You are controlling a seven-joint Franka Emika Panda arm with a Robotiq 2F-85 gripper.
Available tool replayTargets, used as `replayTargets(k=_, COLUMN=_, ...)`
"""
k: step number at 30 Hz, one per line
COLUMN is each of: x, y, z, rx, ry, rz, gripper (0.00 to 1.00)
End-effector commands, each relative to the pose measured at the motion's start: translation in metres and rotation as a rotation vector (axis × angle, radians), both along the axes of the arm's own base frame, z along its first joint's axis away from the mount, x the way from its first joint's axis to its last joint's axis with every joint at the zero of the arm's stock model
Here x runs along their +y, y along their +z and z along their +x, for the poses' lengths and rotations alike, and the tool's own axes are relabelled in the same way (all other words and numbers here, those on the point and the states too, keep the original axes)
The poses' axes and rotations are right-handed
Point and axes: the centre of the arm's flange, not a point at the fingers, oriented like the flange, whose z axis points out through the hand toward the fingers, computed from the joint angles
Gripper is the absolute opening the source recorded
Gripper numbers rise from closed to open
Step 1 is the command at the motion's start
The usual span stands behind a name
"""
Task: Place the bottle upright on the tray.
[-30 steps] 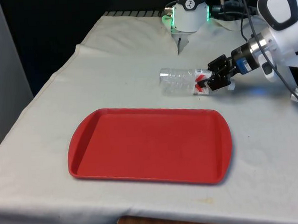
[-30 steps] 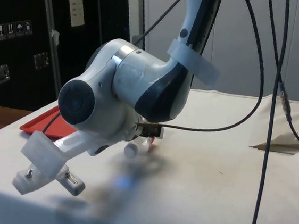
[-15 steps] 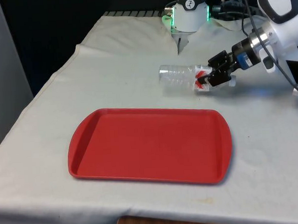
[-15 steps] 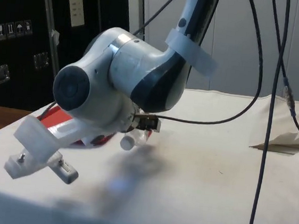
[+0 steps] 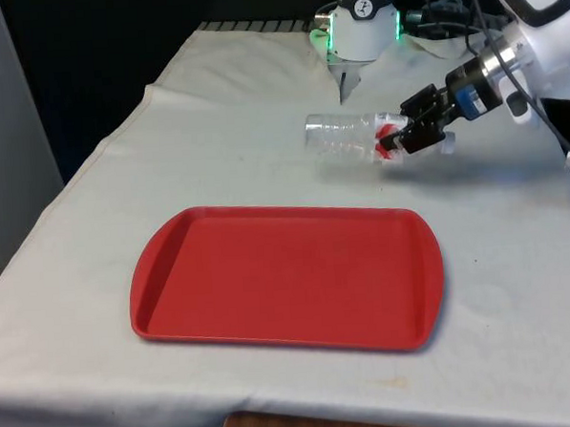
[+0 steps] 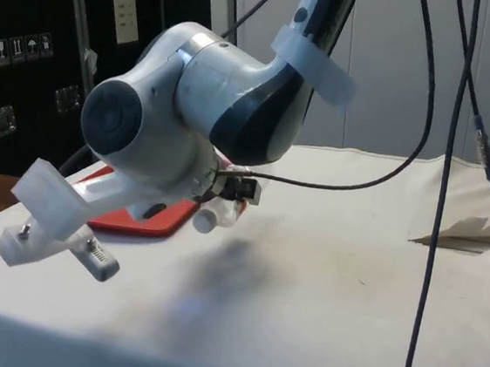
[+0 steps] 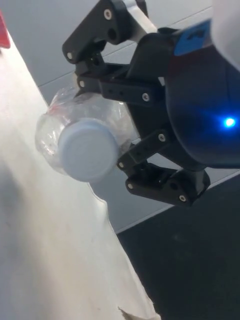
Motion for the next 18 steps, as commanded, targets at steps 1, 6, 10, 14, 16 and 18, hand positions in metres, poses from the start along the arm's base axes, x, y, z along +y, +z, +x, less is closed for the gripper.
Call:
replayTargets(k=1, x=0.0, y=0.003, z=-0.001, rx=0.002, ry=-0.002, rz=0.01, gripper=0.33)
replayTargets(k=6, x=0.001, y=0.012, z=0.001, rx=-0.003, ry=-0.004, rz=0.016, gripper=0.33)
replayTargets(k=10, x=0.001, y=0.016, z=0.002, rx=-0.005, ry=-0.005, rz=0.018, gripper=0.33)
replayTargets(k=14, x=0.001, y=0.024, z=0.003, rx=-0.009, ry=-0.006, rz=0.022, gripper=0.33)
replayTargets(k=16, x=0.001, y=0.024, z=0.003, rx=-0.008, ry=-0.006, rz=0.023, gripper=0.33)
replayTargets(k=18, x=0.001, y=0.03, z=0.004, rx=-0.011, ry=-0.006, rz=0.025, gripper=0.33)
